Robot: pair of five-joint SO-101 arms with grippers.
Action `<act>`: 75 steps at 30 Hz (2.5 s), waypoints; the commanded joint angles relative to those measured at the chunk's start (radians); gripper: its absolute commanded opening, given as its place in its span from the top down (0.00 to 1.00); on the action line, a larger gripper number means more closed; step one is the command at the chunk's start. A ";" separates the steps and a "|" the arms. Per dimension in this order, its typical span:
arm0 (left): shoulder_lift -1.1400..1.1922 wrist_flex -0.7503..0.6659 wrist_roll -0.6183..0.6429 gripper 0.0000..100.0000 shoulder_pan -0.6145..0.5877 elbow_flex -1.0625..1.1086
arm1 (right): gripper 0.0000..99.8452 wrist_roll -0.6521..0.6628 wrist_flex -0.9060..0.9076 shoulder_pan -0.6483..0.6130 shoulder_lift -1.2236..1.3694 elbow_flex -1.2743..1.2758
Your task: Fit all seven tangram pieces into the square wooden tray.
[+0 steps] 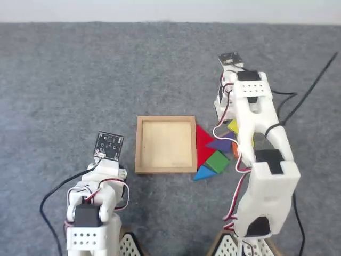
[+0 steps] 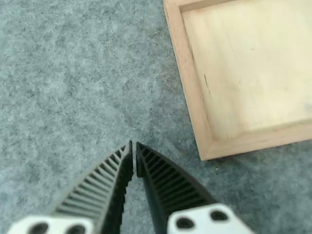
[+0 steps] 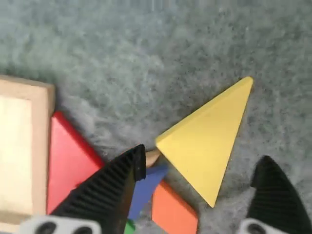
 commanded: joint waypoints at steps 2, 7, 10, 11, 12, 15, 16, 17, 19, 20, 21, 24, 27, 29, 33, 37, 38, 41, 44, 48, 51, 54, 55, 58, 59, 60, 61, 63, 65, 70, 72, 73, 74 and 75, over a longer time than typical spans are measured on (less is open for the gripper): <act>-0.020 0.005 0.009 0.99 -0.003 -0.012 | 0.58 0.012 -0.027 0.008 0.022 -0.012; -0.020 0.005 0.009 0.99 -0.003 -0.012 | 0.58 0.011 -0.065 0.016 0.061 -0.011; -0.020 0.005 0.009 0.99 -0.003 -0.012 | 0.58 0.012 -0.065 0.016 0.091 -0.011; -0.020 0.005 0.009 0.99 -0.003 -0.012 | 0.58 0.011 -0.065 0.015 0.102 -0.011; -0.020 0.005 0.009 0.99 -0.003 -0.012 | 0.58 0.011 -0.065 0.015 0.111 -0.011; -0.020 0.005 0.009 0.99 -0.003 -0.012 | 0.63 0.009 -0.058 0.016 0.127 -0.008; -0.020 0.005 0.009 0.99 -0.003 -0.012 | 0.65 0.009 -0.058 0.016 0.128 -0.008; -0.020 0.005 0.009 0.99 -0.003 -0.012 | 0.67 0.009 -0.062 0.016 0.128 -0.008; -0.020 0.005 0.009 0.99 -0.003 -0.012 | 0.69 0.009 -0.067 0.016 0.128 -0.011; -0.020 0.005 0.009 0.99 -0.003 -0.012 | 0.69 0.009 -0.067 0.016 0.127 -0.012; -0.020 0.005 0.009 0.99 -0.003 -0.012 | 0.69 0.009 -0.067 0.016 0.127 -0.012; -0.020 0.005 0.009 0.99 -0.003 -0.012 | 0.69 0.009 -0.067 0.013 0.125 -0.012; -0.020 0.005 0.009 0.99 -0.003 -0.012 | 0.69 0.009 -0.058 0.008 0.116 -0.023; -0.020 0.005 0.009 0.99 -0.003 -0.012 | 0.69 0.008 -0.047 0.008 0.093 -0.029; -0.020 0.005 0.009 0.99 -0.003 -0.012 | 0.75 0.006 -0.027 0.007 0.033 -0.041; -0.020 0.005 0.009 0.99 -0.003 -0.012 | 0.74 -0.009 -0.022 0.007 -0.013 -0.038; -0.020 0.005 0.009 0.99 -0.003 -0.012 | 0.74 -0.011 -0.008 0.007 -0.021 -0.043; -0.020 0.005 0.009 0.99 -0.003 -0.012 | 0.74 -0.011 0.001 -0.002 -0.045 -0.043; -0.020 0.005 0.009 0.99 -0.003 -0.012 | 0.74 -0.011 0.004 -0.024 -0.071 -0.040; -0.020 0.005 0.009 0.99 -0.003 -0.012 | 0.73 -0.012 0.024 -0.053 -0.090 -0.043; -0.020 0.005 0.009 0.99 -0.003 -0.012 | 0.66 -0.023 0.013 -0.047 -0.059 -0.043; -0.020 0.005 0.009 0.99 -0.003 -0.012 | 0.62 -0.052 0.018 -0.024 -0.015 -0.043; -0.020 0.005 0.009 0.99 -0.003 -0.012 | 0.63 -0.054 0.013 -0.016 -0.002 -0.043; -0.020 0.005 0.009 0.99 -0.003 -0.012 | 0.66 -0.049 -0.018 0.010 0.021 -0.043; -0.020 0.005 0.009 0.99 -0.003 -0.012 | 0.66 -0.048 -0.030 0.015 0.030 -0.043; -0.020 0.005 0.009 0.99 -0.003 -0.012 | 0.66 -0.048 -0.038 0.015 0.039 -0.043; -0.020 0.005 0.009 0.99 -0.003 -0.012 | 0.66 -0.048 -0.041 0.015 0.050 -0.043; -0.020 0.005 0.009 0.99 -0.003 -0.012 | 0.66 -0.049 -0.047 0.015 0.071 -0.043; -0.020 0.005 0.009 0.99 -0.003 -0.012 | 0.66 -0.049 -0.056 0.018 0.096 -0.043; -0.020 0.005 0.009 0.99 -0.003 -0.012 | 0.67 -0.051 -0.067 0.027 0.136 -0.044; -0.020 0.005 0.009 0.99 -0.003 -0.012 | 0.70 -0.052 -0.067 0.027 0.142 -0.044; -0.020 0.005 0.009 0.99 -0.003 -0.012 | 0.74 -0.054 -0.067 0.027 0.142 -0.044; -0.020 0.005 0.009 0.99 -0.003 -0.012 | 0.77 -0.054 -0.067 0.027 0.143 -0.044; -0.020 0.005 0.009 0.99 -0.003 -0.012 | 0.81 -0.055 -0.068 0.027 0.143 -0.044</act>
